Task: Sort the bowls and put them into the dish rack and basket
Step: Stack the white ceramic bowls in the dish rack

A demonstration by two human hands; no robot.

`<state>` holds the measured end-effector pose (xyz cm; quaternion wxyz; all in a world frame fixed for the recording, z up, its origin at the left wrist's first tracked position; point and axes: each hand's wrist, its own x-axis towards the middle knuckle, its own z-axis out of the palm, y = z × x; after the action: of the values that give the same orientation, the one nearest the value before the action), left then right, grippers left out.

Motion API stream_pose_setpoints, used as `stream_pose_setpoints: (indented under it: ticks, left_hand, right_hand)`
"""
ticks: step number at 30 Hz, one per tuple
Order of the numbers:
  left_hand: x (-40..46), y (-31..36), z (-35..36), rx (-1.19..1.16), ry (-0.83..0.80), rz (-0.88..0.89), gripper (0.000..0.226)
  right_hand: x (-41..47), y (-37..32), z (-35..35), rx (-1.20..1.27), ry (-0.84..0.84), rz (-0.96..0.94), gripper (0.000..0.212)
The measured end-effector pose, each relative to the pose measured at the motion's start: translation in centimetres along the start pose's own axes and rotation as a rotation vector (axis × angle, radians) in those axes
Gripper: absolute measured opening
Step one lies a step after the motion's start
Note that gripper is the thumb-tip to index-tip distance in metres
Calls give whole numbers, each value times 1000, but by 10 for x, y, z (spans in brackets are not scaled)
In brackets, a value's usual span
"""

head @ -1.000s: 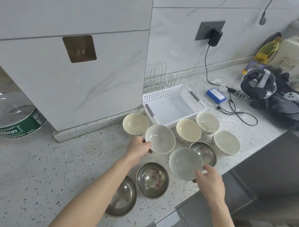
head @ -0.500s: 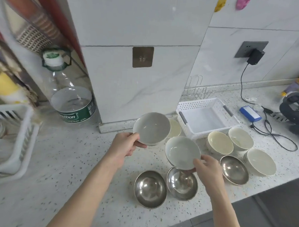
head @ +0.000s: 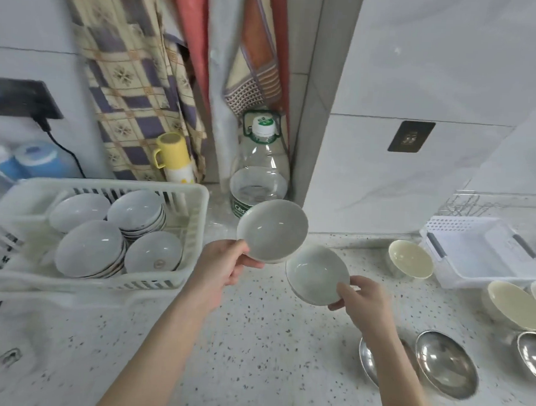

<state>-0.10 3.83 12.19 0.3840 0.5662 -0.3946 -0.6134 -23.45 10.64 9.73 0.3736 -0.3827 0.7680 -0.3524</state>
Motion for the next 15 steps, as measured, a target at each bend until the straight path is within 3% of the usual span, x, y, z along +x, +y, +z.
stream_pose_setpoints:
  ticks: [11, 15]
  left_hand:
    - [3, 11, -162, -145, 135, 88, 17]
    - [10, 9, -208, -173, 207, 113, 16]
  right_hand:
    - [-13, -89, 151, 84, -125, -141, 23]
    - [-12, -119, 190, 5, -134, -250, 23]
